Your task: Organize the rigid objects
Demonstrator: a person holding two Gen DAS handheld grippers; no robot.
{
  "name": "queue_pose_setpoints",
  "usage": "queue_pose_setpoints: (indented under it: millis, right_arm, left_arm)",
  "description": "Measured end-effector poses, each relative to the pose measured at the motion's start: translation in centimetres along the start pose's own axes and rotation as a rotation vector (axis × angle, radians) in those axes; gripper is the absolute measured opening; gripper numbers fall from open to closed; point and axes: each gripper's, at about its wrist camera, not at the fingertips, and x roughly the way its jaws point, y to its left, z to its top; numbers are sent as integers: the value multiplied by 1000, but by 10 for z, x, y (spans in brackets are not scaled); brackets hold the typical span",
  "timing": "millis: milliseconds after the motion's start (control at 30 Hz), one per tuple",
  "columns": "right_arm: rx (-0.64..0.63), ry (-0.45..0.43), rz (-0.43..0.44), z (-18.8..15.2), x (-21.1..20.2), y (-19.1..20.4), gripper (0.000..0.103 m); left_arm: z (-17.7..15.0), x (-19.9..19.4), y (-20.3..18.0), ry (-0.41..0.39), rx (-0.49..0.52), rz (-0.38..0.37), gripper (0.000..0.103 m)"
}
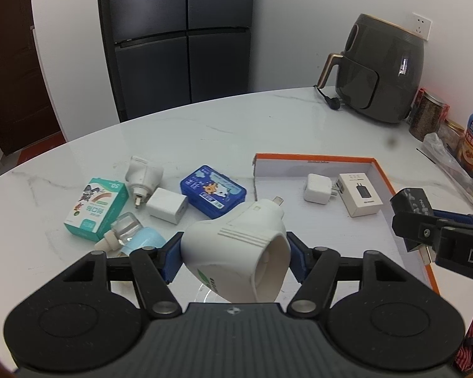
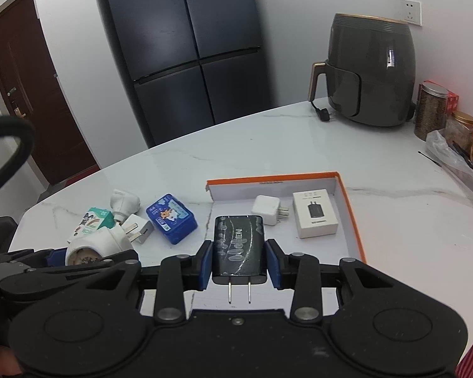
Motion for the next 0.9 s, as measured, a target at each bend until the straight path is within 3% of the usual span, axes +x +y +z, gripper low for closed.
queue_pose_setpoints:
  millis: [900]
  right_arm:
    - [41, 17, -51, -1, 6, -48, 44]
  left_arm:
    - [5, 21, -44, 23, 33, -47, 66]
